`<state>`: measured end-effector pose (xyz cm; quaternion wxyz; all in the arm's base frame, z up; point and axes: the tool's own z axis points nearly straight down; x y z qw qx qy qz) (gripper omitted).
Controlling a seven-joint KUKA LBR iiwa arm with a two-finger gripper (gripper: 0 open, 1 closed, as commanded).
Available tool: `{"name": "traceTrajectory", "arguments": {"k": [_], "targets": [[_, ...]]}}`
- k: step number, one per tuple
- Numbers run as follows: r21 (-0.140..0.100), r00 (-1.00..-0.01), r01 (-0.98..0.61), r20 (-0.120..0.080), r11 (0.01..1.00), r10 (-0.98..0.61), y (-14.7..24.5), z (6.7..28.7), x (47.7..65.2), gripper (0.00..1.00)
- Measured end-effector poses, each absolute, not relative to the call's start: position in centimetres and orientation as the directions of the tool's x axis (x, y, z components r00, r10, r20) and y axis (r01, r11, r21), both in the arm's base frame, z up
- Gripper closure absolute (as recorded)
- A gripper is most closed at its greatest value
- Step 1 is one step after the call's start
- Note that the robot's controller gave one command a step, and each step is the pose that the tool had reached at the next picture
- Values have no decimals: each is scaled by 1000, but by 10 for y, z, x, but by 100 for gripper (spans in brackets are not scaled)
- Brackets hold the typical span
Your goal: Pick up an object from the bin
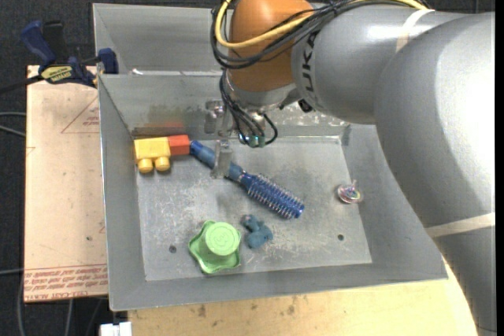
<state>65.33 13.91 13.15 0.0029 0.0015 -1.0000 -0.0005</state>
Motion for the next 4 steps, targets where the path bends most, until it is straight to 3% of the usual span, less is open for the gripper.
{"name": "traceTrajectory", "arguments": {"k": [1, 2, 3, 4], "targets": [[1, -996, -84, 2, 996, -84, 151, 95, 640, 0], [-1, -1000, 8, 3, 1000, 8, 68, 69, 657, 0], [2, -1000, 2, -2, 1000, 2, 73, 71, 658, 100], [2, -1000, 3, -10, 1000, 3, 71, 239, 638, 100]]}}
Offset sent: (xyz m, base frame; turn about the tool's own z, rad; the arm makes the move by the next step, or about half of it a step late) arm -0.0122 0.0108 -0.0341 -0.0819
